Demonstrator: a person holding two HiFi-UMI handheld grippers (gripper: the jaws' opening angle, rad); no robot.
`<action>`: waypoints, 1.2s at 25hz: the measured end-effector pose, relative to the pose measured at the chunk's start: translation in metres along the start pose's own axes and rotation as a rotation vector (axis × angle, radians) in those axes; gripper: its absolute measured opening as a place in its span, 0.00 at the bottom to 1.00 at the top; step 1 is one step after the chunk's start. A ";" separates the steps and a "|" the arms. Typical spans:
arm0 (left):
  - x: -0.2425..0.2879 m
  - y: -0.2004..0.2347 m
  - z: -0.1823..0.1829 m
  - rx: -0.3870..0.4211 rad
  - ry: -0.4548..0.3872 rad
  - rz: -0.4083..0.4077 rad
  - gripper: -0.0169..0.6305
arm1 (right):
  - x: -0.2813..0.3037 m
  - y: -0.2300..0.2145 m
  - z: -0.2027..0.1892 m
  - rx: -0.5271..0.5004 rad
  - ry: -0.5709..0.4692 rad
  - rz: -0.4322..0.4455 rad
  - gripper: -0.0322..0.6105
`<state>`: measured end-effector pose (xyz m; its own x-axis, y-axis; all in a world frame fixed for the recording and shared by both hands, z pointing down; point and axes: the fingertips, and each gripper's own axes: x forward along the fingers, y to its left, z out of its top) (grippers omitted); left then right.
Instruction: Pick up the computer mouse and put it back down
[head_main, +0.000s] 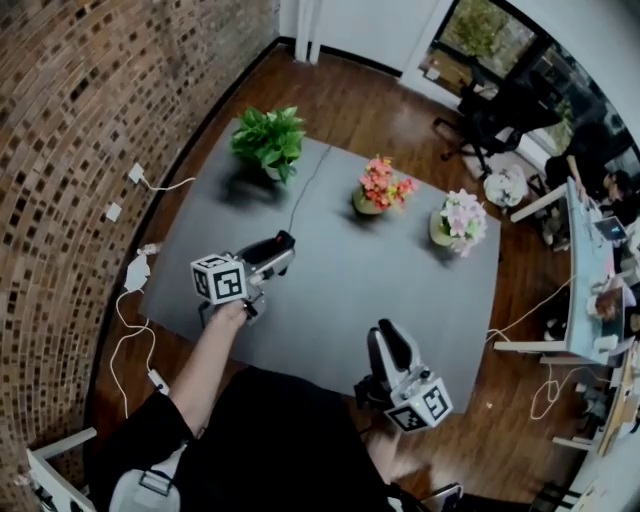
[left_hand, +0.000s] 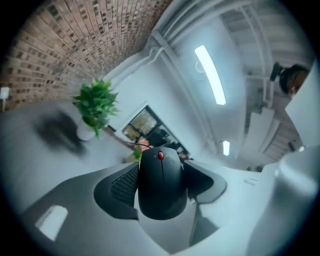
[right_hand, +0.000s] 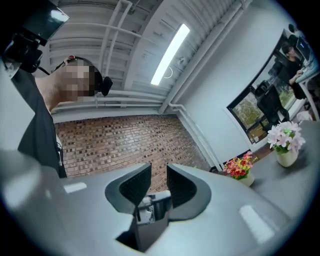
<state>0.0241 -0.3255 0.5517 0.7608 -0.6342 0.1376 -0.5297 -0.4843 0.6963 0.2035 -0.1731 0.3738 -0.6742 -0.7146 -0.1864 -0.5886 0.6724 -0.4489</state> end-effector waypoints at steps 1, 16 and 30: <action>0.011 0.029 -0.020 0.022 0.057 0.094 0.46 | -0.001 0.000 0.000 -0.001 0.001 -0.002 0.16; 0.131 0.199 -0.140 0.369 0.551 0.643 0.46 | -0.052 -0.026 0.013 -0.032 0.012 -0.149 0.16; 0.045 0.183 -0.150 0.322 0.385 0.627 0.60 | -0.018 -0.001 0.006 -0.053 0.058 -0.138 0.16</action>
<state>0.0180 -0.3525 0.7913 0.3307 -0.6216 0.7101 -0.9387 -0.2941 0.1797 0.2187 -0.1615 0.3726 -0.6090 -0.7897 -0.0746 -0.6990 0.5788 -0.4199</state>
